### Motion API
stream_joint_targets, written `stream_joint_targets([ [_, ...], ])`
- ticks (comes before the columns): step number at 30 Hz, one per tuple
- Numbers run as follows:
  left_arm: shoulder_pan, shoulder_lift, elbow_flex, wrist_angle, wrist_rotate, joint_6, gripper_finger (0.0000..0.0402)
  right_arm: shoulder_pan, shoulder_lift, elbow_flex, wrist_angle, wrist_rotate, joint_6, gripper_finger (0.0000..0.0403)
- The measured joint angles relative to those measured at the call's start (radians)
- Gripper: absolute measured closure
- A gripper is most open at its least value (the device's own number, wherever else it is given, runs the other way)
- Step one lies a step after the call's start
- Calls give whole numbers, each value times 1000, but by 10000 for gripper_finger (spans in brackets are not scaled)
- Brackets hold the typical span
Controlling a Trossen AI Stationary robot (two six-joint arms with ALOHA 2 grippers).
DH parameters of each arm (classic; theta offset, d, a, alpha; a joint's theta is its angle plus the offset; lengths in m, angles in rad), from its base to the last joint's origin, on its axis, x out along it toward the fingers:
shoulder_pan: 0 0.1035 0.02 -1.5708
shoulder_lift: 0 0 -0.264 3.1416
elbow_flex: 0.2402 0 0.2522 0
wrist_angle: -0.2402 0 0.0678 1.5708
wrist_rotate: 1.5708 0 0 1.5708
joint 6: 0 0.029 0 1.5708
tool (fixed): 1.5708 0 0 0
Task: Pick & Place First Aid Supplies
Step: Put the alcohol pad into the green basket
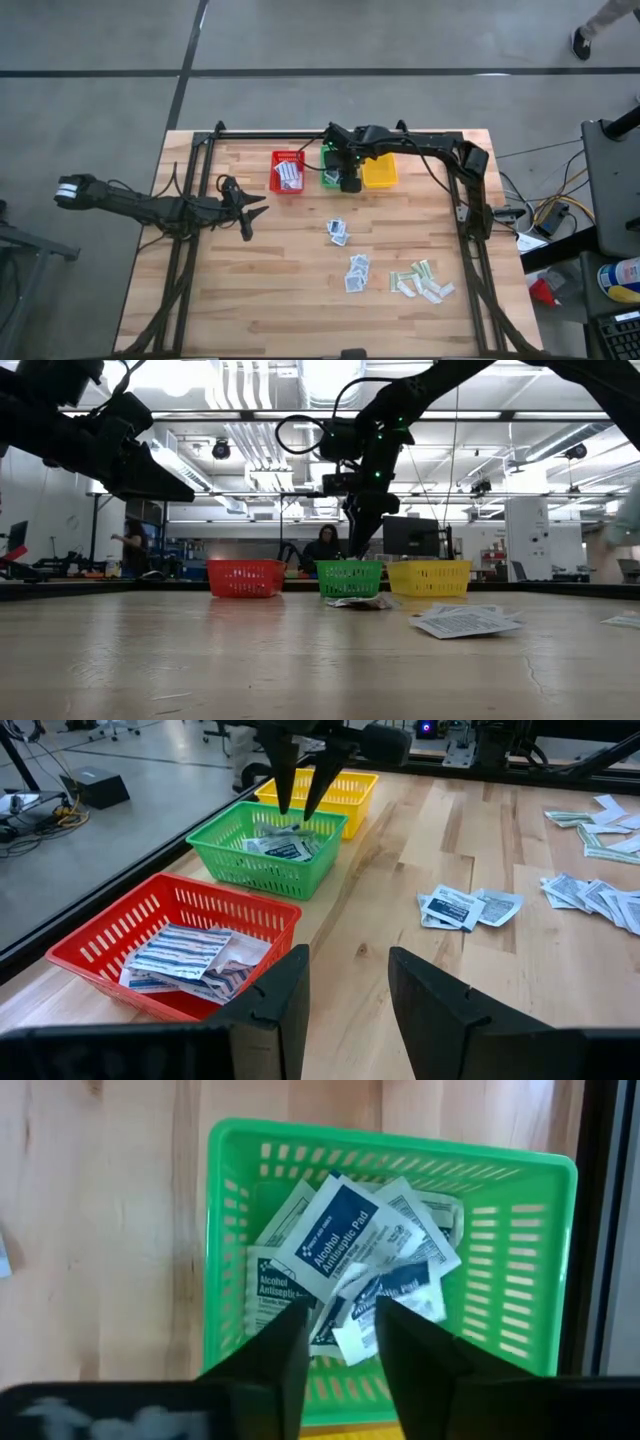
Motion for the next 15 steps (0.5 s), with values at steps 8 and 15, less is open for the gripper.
stream_joint_targets([
  [8, 0, 0, 0, 0, 0, 0, 268, 7, -3, 72, -68, 5, 34, 222],
  [15, 0, 0, 0, 0, 0, -1, 268, 9, -2, 114, -68, 2, 55, 230],
])
